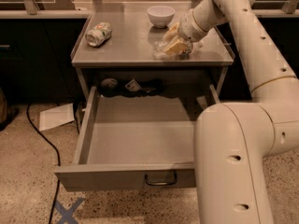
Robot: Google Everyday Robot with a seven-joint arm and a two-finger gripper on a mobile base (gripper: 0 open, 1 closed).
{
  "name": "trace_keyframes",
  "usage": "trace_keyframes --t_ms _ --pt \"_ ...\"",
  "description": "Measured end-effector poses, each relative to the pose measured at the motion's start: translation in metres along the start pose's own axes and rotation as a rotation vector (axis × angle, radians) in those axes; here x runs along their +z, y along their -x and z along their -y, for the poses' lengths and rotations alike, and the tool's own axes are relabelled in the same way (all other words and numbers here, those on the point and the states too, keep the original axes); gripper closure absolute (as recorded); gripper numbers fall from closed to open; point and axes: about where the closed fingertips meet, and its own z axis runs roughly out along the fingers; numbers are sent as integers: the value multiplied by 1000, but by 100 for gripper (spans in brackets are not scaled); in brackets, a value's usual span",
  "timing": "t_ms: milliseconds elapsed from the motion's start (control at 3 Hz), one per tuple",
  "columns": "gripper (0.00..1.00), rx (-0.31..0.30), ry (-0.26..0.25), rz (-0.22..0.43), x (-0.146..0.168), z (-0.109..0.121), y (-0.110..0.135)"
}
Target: Pick water bottle from top drawer and place on counter
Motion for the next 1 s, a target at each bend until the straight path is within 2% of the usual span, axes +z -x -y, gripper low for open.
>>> trace_keyframes --t_ms 333,1000 --pt "81 0 0 0 0 0 0" --pt "35 0 0 0 0 0 0"
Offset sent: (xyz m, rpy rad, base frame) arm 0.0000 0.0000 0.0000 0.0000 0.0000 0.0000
